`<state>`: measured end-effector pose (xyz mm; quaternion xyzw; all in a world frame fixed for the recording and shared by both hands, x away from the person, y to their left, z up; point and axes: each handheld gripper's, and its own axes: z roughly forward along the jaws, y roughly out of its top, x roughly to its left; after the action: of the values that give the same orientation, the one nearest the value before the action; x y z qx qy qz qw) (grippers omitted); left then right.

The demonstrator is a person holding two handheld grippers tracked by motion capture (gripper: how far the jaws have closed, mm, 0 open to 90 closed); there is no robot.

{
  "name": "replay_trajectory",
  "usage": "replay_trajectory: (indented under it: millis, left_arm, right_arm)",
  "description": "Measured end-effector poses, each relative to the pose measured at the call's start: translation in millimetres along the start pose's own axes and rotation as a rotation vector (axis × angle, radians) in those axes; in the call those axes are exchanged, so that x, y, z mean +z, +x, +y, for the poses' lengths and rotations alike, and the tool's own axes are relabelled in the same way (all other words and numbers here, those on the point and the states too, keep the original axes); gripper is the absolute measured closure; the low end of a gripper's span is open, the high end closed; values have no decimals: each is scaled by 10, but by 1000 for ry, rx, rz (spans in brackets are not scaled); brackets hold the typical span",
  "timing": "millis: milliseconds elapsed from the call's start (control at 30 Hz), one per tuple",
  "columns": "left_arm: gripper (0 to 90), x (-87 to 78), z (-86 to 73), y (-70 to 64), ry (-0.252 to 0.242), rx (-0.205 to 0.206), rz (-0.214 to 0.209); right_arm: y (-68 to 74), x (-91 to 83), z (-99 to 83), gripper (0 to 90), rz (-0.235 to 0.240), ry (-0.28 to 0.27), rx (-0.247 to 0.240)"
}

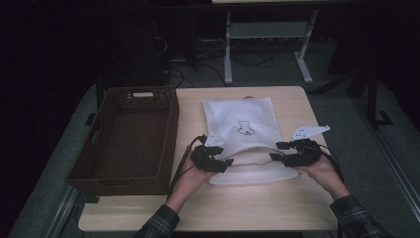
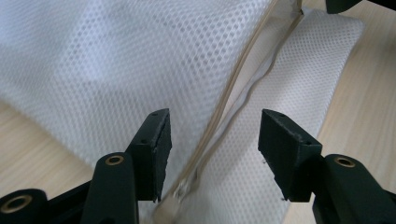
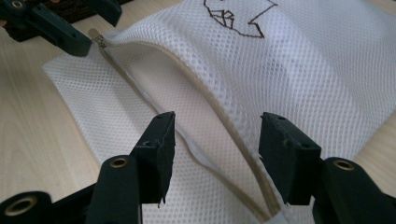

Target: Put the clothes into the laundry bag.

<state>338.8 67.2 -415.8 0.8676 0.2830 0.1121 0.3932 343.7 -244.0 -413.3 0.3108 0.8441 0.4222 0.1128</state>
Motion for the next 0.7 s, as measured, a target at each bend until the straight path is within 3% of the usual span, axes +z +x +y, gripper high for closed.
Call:
replay_trajectory:
  millis: [200,300,500,700]
  left_arm:
    - [479,167,77,-11,6,20,12]
    - [608,227,99,-5,-2,31,28]
    - [837,295,108,13,11,47,11]
    - [868,278,75,14,52,63,-29]
  right_arm:
    - [-5,102,82,529,10,8,-30]
    - [-6,143,114,626,13,10,-40]
    - [-19,225,130,810,19,26,-60]
    - [4,241,96,859,47,60,-89]
